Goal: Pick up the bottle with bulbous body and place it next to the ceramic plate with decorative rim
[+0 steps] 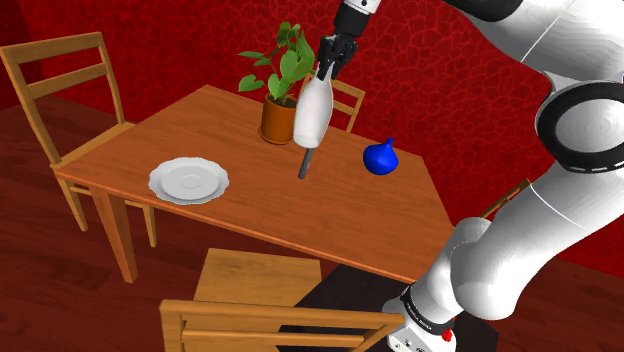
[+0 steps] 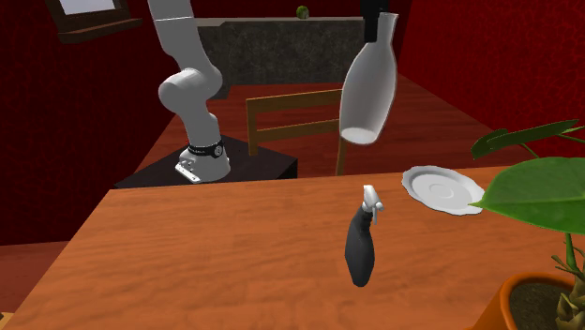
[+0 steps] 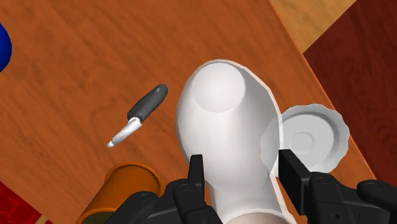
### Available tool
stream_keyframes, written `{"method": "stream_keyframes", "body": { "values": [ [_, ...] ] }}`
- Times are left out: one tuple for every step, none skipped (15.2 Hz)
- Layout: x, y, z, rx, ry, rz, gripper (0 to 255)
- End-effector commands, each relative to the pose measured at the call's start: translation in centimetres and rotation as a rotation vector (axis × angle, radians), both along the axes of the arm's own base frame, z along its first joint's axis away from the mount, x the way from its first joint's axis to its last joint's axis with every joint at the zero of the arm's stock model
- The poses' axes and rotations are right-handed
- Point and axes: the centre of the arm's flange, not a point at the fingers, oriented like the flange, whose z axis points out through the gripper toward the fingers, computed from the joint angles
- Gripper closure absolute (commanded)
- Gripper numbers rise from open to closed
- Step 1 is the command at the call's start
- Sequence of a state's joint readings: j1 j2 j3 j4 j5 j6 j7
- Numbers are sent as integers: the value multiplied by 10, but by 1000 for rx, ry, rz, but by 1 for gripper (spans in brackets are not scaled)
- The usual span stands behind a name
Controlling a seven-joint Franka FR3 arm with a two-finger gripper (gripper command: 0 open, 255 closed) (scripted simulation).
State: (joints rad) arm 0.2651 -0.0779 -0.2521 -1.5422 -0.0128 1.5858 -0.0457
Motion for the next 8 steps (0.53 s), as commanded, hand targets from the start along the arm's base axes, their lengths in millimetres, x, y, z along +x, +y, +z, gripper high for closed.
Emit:
{"method": "stream_keyframes", "body": {
  "values": [
    [0, 26, 12, 0, 0, -2, 255],
    [1, 38, 17, 0, 0, -2, 255],
    [1, 50, 23, 0, 0, -2, 255],
    [1, 62, 28, 0, 0, -2, 255],
    [1, 74, 34, 0, 0, -2, 255],
    [2, 85, 39, 0, 0, -2, 255],
    [2, 97, 45, 0, 0, -2, 255],
    [2, 109, 50, 0, 0, -2, 255]
  ]
}}
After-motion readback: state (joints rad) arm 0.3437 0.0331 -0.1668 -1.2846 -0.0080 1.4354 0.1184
